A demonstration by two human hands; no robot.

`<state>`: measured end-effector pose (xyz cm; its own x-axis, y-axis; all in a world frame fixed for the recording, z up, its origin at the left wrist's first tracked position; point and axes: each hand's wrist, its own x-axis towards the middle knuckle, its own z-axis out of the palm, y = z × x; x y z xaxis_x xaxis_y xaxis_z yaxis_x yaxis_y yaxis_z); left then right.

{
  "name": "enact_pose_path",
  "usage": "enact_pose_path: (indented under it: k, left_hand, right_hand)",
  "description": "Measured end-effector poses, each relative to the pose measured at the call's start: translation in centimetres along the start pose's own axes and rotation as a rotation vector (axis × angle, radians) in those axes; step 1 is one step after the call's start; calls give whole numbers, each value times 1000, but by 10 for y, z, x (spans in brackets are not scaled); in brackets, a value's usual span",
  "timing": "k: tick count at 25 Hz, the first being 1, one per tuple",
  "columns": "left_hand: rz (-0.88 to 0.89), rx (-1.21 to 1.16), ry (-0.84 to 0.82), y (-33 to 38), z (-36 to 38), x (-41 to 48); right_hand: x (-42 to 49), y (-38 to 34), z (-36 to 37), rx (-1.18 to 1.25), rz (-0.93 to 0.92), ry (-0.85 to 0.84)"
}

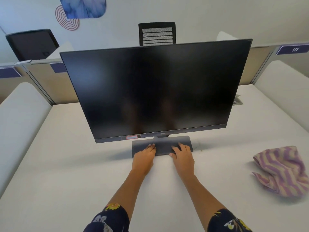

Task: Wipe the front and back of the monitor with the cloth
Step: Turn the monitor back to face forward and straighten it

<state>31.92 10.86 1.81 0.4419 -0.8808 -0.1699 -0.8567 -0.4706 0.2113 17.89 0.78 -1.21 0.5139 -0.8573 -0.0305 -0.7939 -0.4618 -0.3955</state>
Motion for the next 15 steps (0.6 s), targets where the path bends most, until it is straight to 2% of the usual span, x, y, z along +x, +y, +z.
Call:
enact_pose_path:
  k: [8, 15]
  left_hand:
    - [11, 104, -62, 4, -4, 8]
    - [-44, 62, -68, 5, -3, 17]
  right_hand:
    - [9, 2, 5, 22, 12, 1]
    - [23, 0, 0, 40, 24, -25]
